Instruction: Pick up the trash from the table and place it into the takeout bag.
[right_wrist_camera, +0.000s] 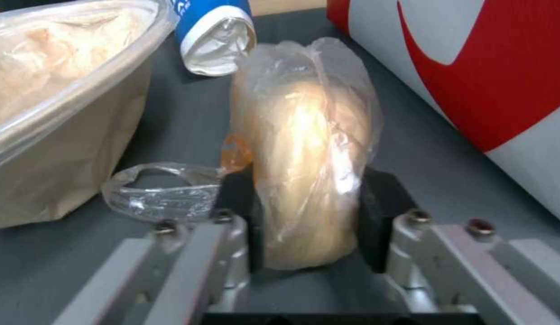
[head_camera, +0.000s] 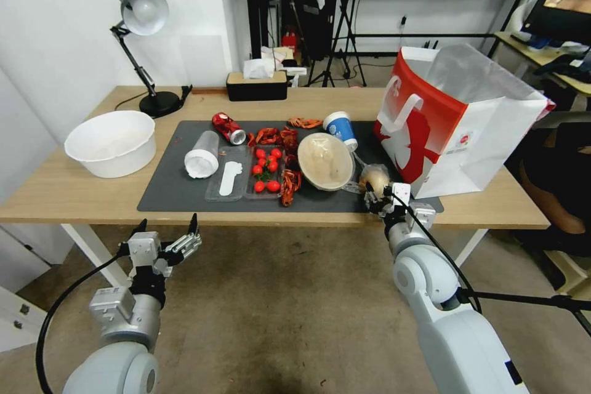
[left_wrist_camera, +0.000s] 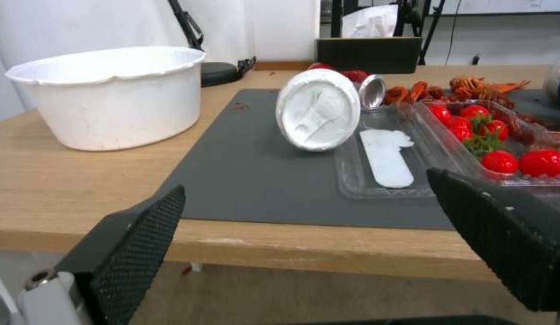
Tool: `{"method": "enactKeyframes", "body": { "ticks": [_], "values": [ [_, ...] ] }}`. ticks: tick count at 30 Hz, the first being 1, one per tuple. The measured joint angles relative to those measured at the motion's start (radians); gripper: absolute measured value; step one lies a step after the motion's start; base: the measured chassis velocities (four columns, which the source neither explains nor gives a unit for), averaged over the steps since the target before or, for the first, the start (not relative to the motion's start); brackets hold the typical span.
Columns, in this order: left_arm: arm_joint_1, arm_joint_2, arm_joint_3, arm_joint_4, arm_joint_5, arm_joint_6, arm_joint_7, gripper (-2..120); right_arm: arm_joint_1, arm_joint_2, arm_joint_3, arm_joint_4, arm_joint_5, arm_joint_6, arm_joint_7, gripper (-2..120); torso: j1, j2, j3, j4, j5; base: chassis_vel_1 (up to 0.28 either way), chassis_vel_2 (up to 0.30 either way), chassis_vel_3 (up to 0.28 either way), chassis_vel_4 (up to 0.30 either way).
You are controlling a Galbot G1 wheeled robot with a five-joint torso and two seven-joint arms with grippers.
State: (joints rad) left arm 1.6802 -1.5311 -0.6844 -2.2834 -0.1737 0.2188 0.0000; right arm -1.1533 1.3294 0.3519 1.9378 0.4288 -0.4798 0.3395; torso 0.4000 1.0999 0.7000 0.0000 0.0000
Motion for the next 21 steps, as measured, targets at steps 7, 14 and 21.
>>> {"method": "enactKeyframes", "body": {
  "ticks": [7, 14, 21],
  "values": [
    [0.000, 0.002, 0.000, 0.005, 0.002, -0.011, 0.000, 100, -0.005, 0.001, -0.001, 0.002, -0.002, 0.001, -0.005, 11, 0.000, 0.000, 0.000, 0.0000, 0.0000, 0.000, 0.000, 0.000, 0.000],
    [0.003, 0.003, 0.000, 0.008, 0.008, -0.022, 0.000, 100, -0.044, -0.010, 0.011, 0.087, 0.005, 0.029, -0.035, 7, 0.000, 0.000, 0.000, 0.0001, 0.0002, 0.000, 0.000, 0.000, 0.000],
    [0.005, 0.002, 0.003, 0.007, 0.010, -0.027, -0.001, 100, -0.107, -0.040, 0.033, 0.257, 0.057, 0.068, -0.111, 7, 0.000, 0.000, 0.000, -0.0001, 0.0000, 0.000, 0.000, 0.000, 0.000]
  ]
}}
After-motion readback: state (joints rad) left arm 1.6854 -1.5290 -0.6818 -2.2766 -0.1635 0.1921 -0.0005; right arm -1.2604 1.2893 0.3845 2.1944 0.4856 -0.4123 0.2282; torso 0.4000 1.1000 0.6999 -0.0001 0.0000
